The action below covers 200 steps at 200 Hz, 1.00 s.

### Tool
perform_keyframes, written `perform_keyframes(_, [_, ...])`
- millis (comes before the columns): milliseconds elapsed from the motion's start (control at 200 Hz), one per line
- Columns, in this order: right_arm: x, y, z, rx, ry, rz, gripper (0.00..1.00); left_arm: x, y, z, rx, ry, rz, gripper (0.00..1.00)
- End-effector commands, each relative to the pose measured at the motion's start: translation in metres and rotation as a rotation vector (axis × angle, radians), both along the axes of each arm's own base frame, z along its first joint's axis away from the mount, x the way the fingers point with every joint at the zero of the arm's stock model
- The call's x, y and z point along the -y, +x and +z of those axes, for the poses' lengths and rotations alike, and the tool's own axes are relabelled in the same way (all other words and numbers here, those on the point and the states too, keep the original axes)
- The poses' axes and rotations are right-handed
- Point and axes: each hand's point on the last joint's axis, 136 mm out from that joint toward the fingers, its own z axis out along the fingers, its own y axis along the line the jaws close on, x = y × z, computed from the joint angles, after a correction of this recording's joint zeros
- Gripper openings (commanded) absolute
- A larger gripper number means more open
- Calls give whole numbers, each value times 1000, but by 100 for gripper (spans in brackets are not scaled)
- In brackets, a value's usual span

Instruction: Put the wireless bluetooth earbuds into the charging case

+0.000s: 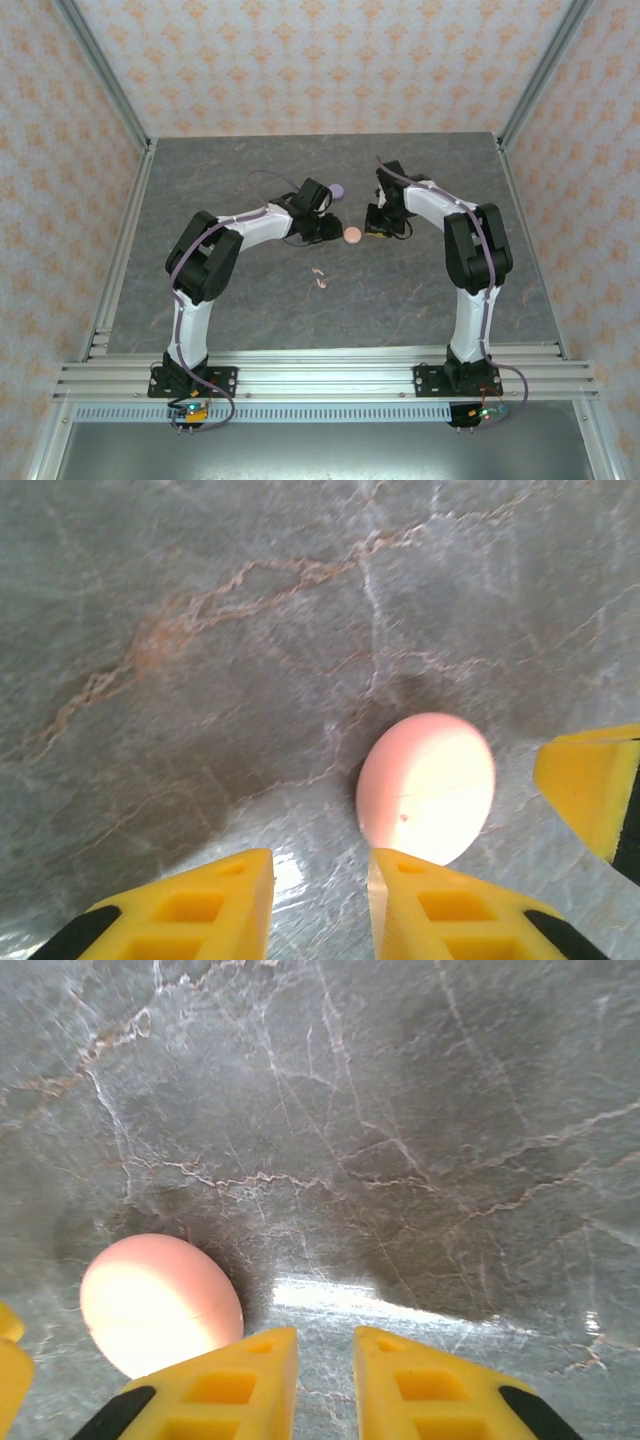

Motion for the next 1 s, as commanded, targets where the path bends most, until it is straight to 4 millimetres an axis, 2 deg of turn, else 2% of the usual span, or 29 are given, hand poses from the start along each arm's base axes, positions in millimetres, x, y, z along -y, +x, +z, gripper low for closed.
perform_keyframes(0, [-9, 6, 16, 30, 111, -28, 25, 12, 13, 5, 12, -80, 3, 31])
perform_keyframes(145, [-16, 7, 14, 22, 152, -19, 31, 17, 15, -2, -1, -110, 10, 34])
perform_keyframes(285, [-24, 8, 12, 5, 195, -9, 36, 14, 17, -8, -9, -108, 32, 36])
perform_keyframes(500, [-28, 7, 3, -27, 217, -4, 32, 15, 17, -11, -15, -141, 40, 38])
perform_keyframes(996, [-33, 3, -7, -50, 250, 4, 30, 18, 17, -6, 6, -205, 56, 42])
